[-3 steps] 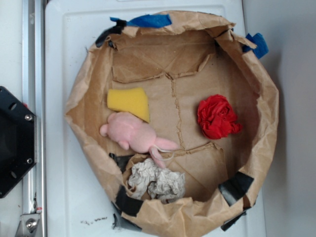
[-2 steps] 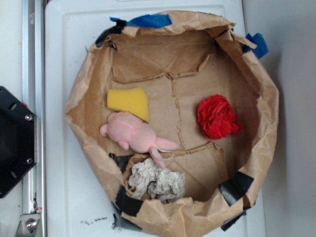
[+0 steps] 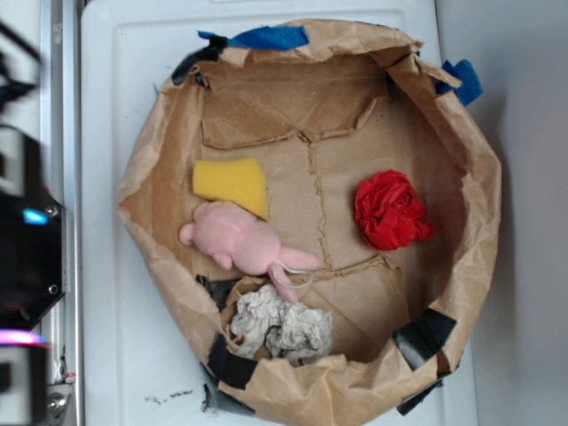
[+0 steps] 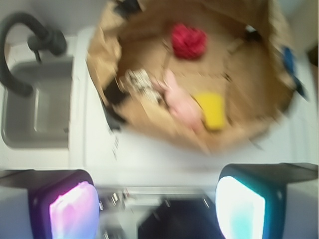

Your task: Grab the red paper.

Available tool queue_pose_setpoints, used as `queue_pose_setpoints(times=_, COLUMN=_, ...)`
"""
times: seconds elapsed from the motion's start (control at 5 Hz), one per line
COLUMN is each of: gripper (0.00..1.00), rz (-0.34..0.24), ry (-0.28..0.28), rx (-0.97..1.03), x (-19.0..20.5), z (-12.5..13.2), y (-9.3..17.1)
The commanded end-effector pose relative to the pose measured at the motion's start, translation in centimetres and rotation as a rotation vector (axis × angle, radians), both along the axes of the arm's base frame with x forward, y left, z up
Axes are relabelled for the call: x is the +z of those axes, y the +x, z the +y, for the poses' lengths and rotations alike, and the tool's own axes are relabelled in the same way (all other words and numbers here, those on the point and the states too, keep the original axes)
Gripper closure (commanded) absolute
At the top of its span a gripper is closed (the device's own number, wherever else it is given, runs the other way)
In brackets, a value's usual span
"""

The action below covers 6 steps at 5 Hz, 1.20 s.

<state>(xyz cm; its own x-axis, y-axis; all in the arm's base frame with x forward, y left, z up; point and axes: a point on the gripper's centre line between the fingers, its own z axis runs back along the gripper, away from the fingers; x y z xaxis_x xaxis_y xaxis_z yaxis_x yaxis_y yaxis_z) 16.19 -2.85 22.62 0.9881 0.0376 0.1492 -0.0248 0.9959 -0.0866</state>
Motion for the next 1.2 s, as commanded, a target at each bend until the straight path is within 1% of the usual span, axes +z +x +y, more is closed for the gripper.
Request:
queue_pose_setpoints(times=0.0, gripper=0.0, rz=-0.093, ry=-0.06, rx=-0.008, x=-4.7, z=1.0, y=9.5)
queue_pose_setpoints(times=0.2, gripper=0.0, rz=-0.08, ry=-0.079, rx=0.027, x=-5.7, z=3.1, y=13.3)
queue_pose_setpoints(times=0.8, gripper=0.0, rz=-0.08, ry=-0.079, rx=0.027, x=-5.7, z=3.1, y=13.3)
queue_pose_setpoints(times=1.0, gripper=0.0, rz=-0.105, ry=-0.043, rx=0.014, x=-10.2, z=3.2, y=15.5)
